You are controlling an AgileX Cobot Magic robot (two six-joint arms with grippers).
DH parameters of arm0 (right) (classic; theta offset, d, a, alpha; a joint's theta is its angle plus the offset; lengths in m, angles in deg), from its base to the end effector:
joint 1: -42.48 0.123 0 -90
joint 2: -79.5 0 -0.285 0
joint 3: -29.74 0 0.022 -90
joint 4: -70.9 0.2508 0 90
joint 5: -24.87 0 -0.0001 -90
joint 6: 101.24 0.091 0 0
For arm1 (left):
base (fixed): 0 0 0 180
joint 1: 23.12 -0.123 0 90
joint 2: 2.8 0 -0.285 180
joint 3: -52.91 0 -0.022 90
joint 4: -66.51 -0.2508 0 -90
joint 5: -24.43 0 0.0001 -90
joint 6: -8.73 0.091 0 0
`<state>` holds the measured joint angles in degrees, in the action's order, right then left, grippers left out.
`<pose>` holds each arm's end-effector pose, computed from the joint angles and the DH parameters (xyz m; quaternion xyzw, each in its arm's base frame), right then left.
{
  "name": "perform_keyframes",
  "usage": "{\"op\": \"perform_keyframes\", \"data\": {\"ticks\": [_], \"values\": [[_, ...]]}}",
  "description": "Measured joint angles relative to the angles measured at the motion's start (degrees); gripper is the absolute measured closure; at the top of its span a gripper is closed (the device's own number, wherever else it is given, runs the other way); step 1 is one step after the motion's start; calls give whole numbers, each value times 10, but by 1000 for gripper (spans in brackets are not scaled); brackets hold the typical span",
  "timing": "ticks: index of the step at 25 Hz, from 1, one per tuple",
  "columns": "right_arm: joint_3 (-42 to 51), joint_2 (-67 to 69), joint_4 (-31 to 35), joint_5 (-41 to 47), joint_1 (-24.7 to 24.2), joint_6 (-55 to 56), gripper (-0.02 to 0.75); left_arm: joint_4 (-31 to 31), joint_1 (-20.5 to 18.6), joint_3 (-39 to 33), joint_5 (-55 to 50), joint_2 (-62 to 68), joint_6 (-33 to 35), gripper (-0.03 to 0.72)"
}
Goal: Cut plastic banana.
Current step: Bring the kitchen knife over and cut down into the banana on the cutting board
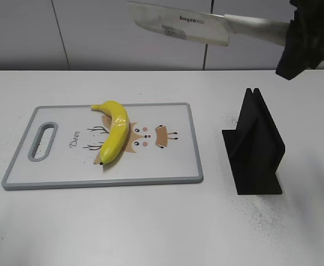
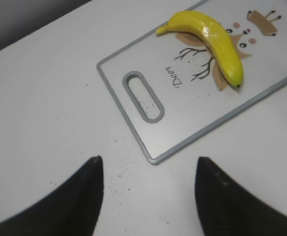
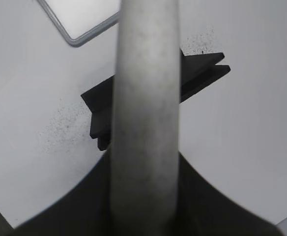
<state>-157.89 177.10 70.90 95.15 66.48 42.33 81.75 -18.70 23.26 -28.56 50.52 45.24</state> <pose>0.2915 0.1298 0.3419 -0.4958 0.8513 -0.0186 0.1705 0.1370 -0.0298 0.3411 0.2891 0.8729 -0.0204 0.3925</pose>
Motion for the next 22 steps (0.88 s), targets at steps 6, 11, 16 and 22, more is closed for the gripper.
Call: {"op": "perform_keyframes", "data": {"ticks": [6,11,16,22], "values": [[-3,19,9,-1,0,-139,567,17,37,85,-2,98,114,135],[-5,43,33,-1,0,-221,567,23,65,152,-1,163,208,135],[-12,69,85,-1,0,-287,567,37,96,196,-28,227,292,135],[-42,109,100,-2,1,-305,567,39,157,238,-38,298,329,135]]}}
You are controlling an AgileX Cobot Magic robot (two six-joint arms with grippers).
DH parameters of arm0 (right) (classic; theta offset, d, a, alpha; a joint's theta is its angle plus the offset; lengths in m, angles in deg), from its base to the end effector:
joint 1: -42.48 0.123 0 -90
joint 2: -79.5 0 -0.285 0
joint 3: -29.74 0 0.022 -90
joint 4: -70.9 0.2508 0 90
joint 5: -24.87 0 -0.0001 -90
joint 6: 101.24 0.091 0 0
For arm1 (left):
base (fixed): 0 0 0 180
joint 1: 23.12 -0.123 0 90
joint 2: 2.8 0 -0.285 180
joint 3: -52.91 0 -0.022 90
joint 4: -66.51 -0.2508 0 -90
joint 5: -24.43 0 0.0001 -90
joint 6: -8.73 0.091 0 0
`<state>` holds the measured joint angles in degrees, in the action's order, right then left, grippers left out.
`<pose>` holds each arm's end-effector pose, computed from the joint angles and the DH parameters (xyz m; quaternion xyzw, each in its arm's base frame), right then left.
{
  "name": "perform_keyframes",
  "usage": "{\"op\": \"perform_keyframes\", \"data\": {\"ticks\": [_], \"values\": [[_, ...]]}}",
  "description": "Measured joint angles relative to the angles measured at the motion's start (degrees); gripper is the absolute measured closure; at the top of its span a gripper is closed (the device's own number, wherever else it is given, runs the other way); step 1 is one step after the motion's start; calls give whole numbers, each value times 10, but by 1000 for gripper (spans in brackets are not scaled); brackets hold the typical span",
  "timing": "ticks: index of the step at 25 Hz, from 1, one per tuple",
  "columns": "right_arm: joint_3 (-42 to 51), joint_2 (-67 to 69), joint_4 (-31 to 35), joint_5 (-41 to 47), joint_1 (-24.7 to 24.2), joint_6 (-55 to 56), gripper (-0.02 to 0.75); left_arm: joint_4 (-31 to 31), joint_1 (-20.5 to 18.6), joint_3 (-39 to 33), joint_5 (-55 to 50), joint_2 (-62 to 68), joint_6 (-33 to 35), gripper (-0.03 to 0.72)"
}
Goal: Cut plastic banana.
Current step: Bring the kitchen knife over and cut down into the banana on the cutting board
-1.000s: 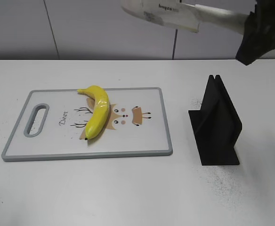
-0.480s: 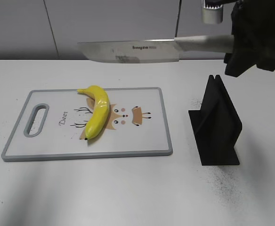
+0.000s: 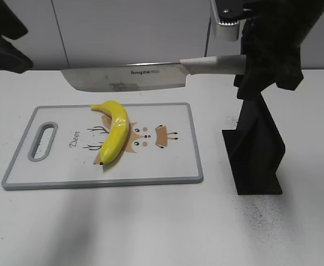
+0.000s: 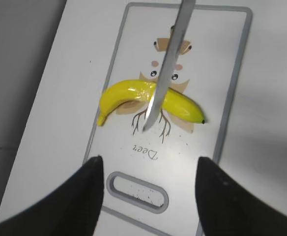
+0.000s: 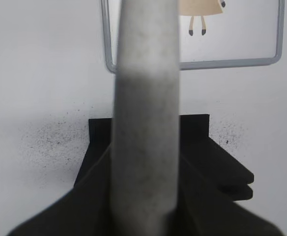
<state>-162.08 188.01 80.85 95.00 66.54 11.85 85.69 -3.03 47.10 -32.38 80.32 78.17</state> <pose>0.3254 0.1615 0.2985 -0.6917 0.7080 0.0368 0.1373 0.2424 -0.1153 0.3616 0.6308 0.7015 -0.0242 0.3307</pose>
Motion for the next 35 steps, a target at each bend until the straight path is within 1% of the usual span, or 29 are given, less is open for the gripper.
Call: {"op": "perform_keyframes", "data": {"ticks": [3,8,12,15,17,18,21,23,25,26,27,29,35], "values": [[-22,22,5,0,3,-1,568,0,17,23,-3,32,3,135],[-56,54,44,0,6,-17,568,0,22,57,-2,80,3,135],[-81,74,60,-1,6,-32,568,0,22,71,-1,107,9,158],[-90,82,64,-2,6,-47,568,0,22,76,-1,120,16,194],[-93,84,65,-4,6,-50,568,1,22,80,5,127,19,237],[-94,84,65,-8,6,-51,568,3,22,81,11,131,20,272],[-95,84,65,-29,6,-52,568,9,22,81,29,141,22,414],[-95,84,65,-38,6,-53,568,10,22,81,39,145,22,530],[-96,86,67,-42,6,-60,568,11,22,82,45,148,23,626],[-98,89,65,-47,6,-65,568,11,22,82,44,149,26,661],[-101,92,63,-48,6,-68,568,9,22,82,44,150,28,679],[-109,101,63,-52,6,-75,567,3,22,82,47,150,31,690],[-140,129,62,-53,6,-81,567,-15,22,82,65,162,31,696]]}}
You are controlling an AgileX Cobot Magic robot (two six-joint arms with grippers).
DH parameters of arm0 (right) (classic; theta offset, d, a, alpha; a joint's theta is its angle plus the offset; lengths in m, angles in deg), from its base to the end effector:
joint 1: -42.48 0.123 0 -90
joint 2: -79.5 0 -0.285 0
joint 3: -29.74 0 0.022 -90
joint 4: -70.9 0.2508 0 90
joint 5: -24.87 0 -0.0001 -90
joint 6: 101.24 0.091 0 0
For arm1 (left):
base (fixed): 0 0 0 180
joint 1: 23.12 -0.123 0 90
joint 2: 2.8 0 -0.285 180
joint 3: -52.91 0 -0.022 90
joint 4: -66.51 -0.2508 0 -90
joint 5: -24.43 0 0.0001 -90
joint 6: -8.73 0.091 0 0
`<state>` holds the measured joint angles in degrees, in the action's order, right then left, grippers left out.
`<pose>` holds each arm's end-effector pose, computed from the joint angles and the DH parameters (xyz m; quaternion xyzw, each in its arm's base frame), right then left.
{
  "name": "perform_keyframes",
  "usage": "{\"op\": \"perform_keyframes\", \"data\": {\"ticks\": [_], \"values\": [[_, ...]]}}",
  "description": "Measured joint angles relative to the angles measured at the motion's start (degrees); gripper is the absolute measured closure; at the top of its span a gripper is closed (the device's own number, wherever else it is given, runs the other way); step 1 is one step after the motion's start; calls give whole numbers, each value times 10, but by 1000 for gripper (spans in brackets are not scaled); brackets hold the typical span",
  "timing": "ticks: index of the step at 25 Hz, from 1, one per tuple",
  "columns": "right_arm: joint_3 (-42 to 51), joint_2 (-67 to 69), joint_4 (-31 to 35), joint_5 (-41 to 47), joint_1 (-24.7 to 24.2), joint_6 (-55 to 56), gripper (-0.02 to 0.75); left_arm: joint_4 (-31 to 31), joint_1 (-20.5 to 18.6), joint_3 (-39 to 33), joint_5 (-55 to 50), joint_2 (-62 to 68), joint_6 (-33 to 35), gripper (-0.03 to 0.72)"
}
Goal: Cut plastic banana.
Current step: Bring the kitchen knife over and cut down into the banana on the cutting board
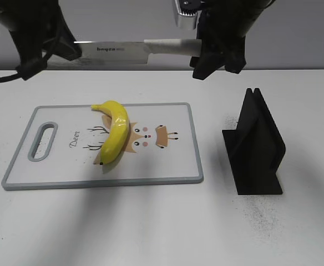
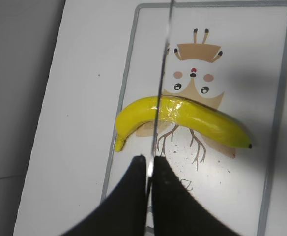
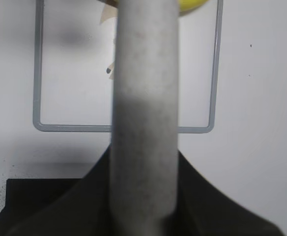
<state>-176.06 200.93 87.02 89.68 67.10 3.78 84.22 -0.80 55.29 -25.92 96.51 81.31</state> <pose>0.3823 0.2004 0.2809 -0.7212 0.6583 0.0508 0.2097 0.3131 -0.1516 0.3225 0.6573 0.6860 -0.0098 0.3120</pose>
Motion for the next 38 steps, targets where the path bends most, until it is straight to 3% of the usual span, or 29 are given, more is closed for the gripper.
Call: {"op": "perform_keyframes", "data": {"ticks": [16,26,38], "values": [[-24,143,-25,-38,-3,7,567,-22,-6,0,85,188,0,701],[-36,223,-24,-67,-6,30,559,1,-25,19,131,297,12,697],[-114,235,-20,20,-4,39,558,9,-28,19,122,295,12,694]]}}
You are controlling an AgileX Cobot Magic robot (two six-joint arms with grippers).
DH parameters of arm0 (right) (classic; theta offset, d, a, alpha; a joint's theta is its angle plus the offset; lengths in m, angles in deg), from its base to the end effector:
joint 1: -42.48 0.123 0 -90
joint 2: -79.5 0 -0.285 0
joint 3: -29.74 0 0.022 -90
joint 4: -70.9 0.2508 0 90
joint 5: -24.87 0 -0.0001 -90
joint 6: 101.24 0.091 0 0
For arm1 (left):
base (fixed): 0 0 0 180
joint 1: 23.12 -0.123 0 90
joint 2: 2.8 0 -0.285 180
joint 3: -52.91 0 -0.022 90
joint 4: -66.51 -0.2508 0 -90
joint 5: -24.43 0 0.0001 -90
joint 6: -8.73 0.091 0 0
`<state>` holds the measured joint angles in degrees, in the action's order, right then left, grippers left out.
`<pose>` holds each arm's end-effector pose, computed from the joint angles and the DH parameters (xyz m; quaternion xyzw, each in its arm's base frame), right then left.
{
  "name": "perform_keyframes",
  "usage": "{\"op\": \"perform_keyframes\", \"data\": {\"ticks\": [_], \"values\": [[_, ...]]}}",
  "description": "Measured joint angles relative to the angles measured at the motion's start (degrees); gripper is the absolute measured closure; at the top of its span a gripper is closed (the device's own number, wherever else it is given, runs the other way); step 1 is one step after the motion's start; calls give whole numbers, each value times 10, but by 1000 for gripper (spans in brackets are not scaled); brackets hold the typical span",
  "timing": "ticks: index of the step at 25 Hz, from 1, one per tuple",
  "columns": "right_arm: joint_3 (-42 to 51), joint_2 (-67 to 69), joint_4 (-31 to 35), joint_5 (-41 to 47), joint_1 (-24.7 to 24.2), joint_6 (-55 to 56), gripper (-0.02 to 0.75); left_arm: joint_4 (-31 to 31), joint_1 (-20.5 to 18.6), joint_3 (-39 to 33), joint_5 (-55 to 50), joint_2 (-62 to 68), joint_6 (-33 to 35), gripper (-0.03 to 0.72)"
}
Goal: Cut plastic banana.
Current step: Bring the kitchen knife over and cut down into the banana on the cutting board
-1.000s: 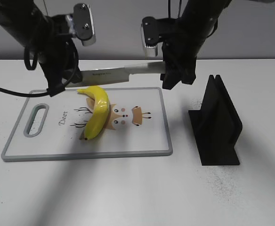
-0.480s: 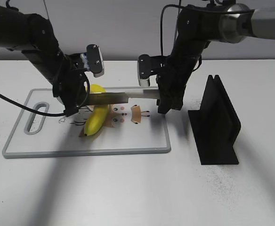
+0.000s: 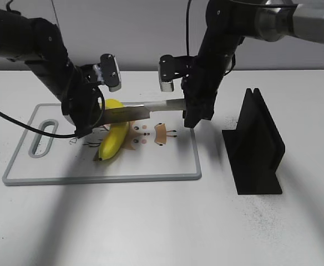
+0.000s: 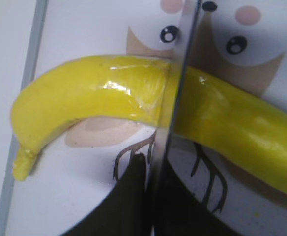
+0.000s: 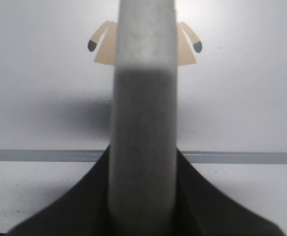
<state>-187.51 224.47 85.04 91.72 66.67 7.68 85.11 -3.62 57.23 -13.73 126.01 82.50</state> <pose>0.4370 0.2187 0.1430 -0.7035 0.6997 0.0871 0.0890 0.3960 -0.1593 0.1367 0.6333 0.7502 -0.0370 0.1862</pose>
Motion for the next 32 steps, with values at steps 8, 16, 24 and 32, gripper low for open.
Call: {"op": "perform_keyframes", "data": {"ticks": [8,16,24,32], "values": [[-10,-8,7,20,5,5,558,-18,1,-12,-13,-27,-5,701],[-10,-66,8,24,6,10,558,-33,1,-16,-30,-107,-7,704],[-11,-128,1,22,8,15,557,-34,2,-17,-14,-171,-6,704],[-11,-132,-1,22,8,16,556,-34,2,-18,-10,-175,-4,701]]}}
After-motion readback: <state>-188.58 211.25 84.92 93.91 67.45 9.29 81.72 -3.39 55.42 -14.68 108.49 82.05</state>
